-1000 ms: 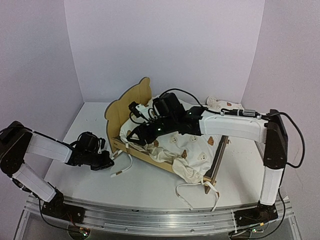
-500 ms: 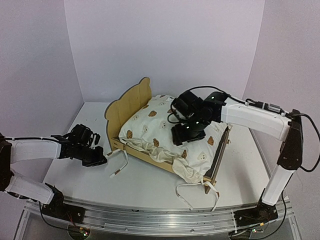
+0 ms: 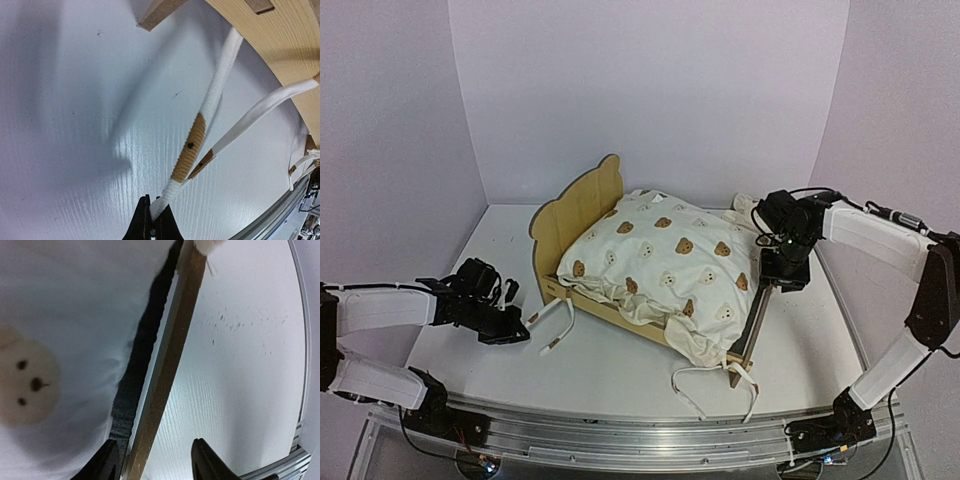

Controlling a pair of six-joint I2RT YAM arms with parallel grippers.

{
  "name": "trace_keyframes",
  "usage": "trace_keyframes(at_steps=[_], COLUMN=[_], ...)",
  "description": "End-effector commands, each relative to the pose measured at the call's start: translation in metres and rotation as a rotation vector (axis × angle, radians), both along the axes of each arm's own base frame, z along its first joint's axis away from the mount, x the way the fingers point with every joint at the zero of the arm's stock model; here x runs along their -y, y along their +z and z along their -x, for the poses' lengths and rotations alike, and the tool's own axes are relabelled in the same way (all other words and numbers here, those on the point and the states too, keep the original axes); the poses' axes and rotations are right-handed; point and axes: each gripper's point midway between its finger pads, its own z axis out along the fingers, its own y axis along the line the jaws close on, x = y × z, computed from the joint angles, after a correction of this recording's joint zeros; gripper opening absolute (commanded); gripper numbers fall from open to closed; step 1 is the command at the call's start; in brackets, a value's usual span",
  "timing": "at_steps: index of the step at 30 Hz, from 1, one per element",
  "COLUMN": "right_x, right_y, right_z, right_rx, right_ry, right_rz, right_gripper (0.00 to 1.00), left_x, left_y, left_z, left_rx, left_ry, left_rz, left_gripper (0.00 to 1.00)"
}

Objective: Set up the pet bed

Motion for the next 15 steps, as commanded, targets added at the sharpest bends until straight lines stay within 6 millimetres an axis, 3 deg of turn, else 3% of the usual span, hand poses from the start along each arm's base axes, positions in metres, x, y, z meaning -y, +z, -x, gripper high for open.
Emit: trace_keyframes(at_steps=[1,6,15], right_x=[0.0,0.006,0.03], right_y=[-0.007,0.001,-0.012], right_z=[-0.012,-0.039,-0.09], right_rx=[0.057,0.179,0.222], right_ry=[0.023,0.041,-0.034], right_rz=[0.01,0.069,0.243], right_gripper=[0.35,0.1,0.02], left_x=[0.011,0.012,0.025], left_y=[0.014,0.02,0.044], left_z=[0.003,0.006,0.014], left_rx=[0.033,0.032,-0.058], left_ry=[-0.081,-0.095,-0.104], left_rz=[0.055,0.069,0.142], left_gripper=[0.0,0.0,0.0])
